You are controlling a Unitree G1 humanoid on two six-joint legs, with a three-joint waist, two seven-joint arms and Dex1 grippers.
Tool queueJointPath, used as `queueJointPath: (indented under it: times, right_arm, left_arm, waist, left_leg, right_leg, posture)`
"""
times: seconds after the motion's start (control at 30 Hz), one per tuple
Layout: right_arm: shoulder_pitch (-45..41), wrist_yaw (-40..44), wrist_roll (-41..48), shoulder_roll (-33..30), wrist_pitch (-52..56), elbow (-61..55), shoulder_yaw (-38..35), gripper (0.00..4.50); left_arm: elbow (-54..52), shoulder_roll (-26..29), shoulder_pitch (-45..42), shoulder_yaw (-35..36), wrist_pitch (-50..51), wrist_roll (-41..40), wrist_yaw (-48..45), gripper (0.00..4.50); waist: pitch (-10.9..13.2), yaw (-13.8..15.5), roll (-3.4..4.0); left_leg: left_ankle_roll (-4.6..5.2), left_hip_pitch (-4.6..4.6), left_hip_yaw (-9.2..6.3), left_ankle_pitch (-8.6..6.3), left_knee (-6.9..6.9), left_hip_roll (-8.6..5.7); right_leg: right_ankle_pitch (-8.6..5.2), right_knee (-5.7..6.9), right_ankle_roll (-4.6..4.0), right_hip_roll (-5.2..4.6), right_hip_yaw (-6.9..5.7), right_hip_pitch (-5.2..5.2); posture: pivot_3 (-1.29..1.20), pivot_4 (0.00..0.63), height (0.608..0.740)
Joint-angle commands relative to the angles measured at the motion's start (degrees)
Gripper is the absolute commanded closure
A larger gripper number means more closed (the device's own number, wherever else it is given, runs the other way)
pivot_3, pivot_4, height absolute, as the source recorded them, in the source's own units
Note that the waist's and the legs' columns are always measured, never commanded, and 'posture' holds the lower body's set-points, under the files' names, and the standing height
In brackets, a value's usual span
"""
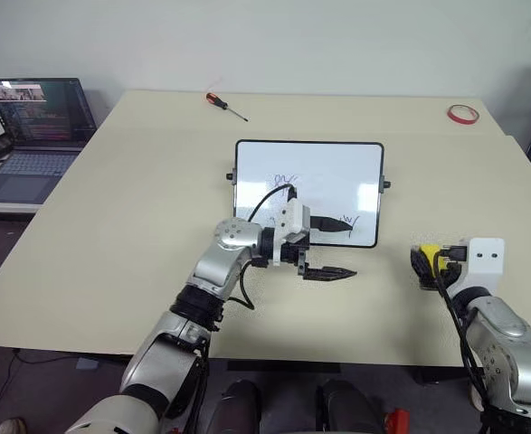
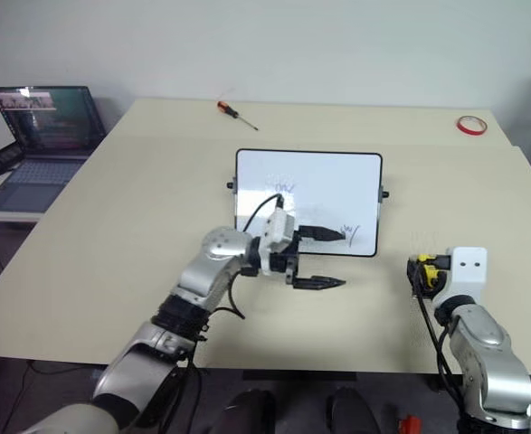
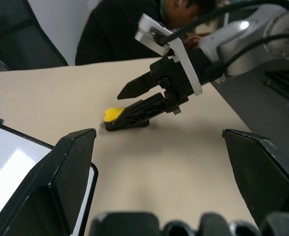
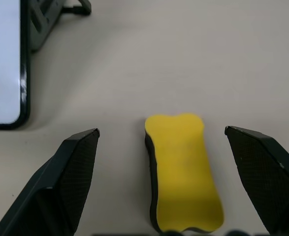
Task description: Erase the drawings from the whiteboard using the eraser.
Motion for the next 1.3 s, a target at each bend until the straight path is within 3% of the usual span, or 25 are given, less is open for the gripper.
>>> queueJointPath:
  times: [0.03, 0.93, 1.03, 1.23, 1.3]
  right_arm:
    - [-1.09, -0.92, 0.5, 0.72, 1.03, -0.34, -0.33, 0.02]
    - [-4.22, -2.8, 0.43, 1.38, 1.43, 3.59, -3.0, 0.02]
    - [-4.18, -3.22, 0.5, 1.73, 1.46, 3.88, -3.36, 0.58]
    - [-4.27, -3.51, 0.86, 2.06, 1.94, 4.06, -3.75, 2.83]
    - [-4.34, -3.53, 0.84, 1.94, 1.94, 4.21, -3.78, 3.28]
  left_arm:
    - [0.25, -0.52, -1.03, 0.12, -2.9, 0.92, -0.76, 0.0]
    - [-3.32, 0.77, 0.98, 0.57, -1.45, 1.0, -0.08, 0.0]
    - [-3.21, 0.76, 0.77, 0.64, -1.5, 1.02, -0.06, 0.0]
    - [-2.33, 0.97, -0.05, 1.04, -1.8, 1.07, -0.2, 0.0]
    - [-2.14, 0.95, -0.23, 1.07, -1.89, 1.15, -0.19, 0.0]
  waist:
    - [0.0, 0.0, 0.0]
    - [-0.01, 0.01, 0.01]
    - [-0.01, 0.0, 0.01]
    - [-0.01, 0.0, 0.01]
    - [-0.01, 0.01, 0.01]
  left_leg:
    - [0.0, 0.0, -0.03, 0.0, 0.0, 0.0]
    - [0.0, 0.01, -0.2, 0.0, 0.02, 0.01]
    - [0.0, 0.01, -0.2, 0.0, 0.02, 0.01]
    - [0.0, 0.01, -0.2, 0.0, 0.02, 0.01]
    - [0.0, 0.01, -0.21, 0.0, 0.02, 0.01]
  right_leg:
    - [0.0, 0.0, 0.0, 0.0, 0.0, 0.0]
    - [0.0, 0.04, 0.0, -0.01, 0.0, 0.0]
    - [0.0, 0.05, 0.0, -0.01, 0.0, 0.0]
    - [0.0, 0.05, 0.0, -0.01, 0.0, 0.0]
    - [0.0, 0.05, 0.0, -0.01, 0.0, 0.0]
  posture:
    - [0.0, 0.15, 0.74]
    - [0.0, 0.15, 0.74]
    - [0.0, 0.15, 0.74]
    - [0.0, 0.15, 0.74]
    - [0.0, 0.15, 0.74]
